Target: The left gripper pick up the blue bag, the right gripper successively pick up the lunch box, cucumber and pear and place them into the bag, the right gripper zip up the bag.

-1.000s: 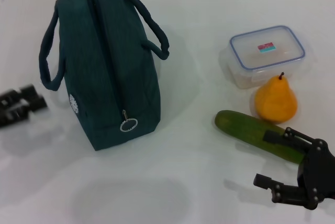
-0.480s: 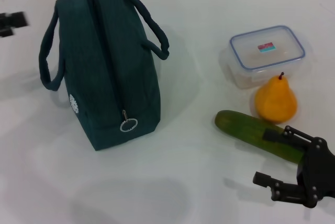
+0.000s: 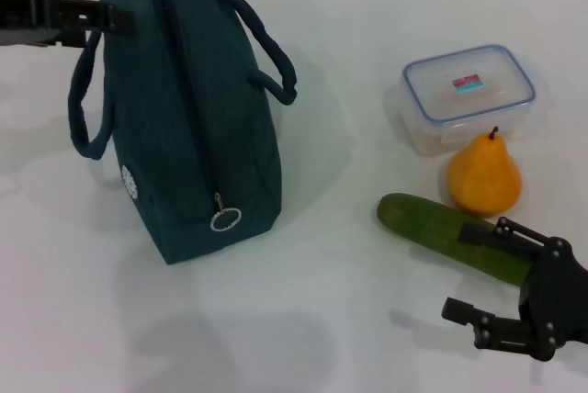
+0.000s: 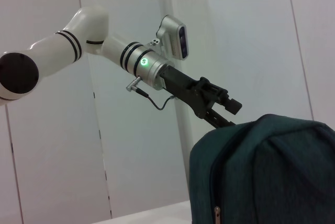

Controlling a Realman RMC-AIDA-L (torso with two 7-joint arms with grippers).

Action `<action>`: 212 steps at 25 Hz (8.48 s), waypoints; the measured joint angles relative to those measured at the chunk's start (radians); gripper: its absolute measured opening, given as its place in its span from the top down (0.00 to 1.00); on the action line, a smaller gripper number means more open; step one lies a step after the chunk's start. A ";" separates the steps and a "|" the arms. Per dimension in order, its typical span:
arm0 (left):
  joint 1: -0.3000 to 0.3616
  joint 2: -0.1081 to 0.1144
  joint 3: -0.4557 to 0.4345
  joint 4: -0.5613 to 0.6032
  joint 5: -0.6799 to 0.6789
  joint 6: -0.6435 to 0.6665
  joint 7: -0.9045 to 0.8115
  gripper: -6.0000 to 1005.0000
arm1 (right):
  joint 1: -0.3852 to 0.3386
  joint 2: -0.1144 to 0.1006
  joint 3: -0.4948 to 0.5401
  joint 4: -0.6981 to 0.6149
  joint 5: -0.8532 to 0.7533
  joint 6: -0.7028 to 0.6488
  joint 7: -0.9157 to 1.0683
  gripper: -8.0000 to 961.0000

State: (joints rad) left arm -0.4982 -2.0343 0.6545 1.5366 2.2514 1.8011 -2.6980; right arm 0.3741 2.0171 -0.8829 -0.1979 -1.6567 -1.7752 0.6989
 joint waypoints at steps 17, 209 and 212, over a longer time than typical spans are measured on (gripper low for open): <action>-0.037 -0.017 0.043 -0.101 0.082 -0.036 -0.011 0.14 | 0.000 0.000 -0.002 0.000 0.000 0.002 0.001 0.11; -0.138 0.028 0.110 -0.196 -0.104 0.005 0.090 0.93 | 0.316 0.011 -0.129 0.079 1.087 0.240 1.027 0.89; -0.139 0.027 0.132 -0.204 -0.114 0.007 0.086 0.93 | 0.371 0.011 -0.137 0.079 1.088 0.234 1.042 0.89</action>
State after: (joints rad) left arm -0.6373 -2.0076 0.7869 1.3331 2.1369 1.8078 -2.6124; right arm 0.7456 2.0278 -1.0204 -0.1187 -0.5690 -1.5411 1.7408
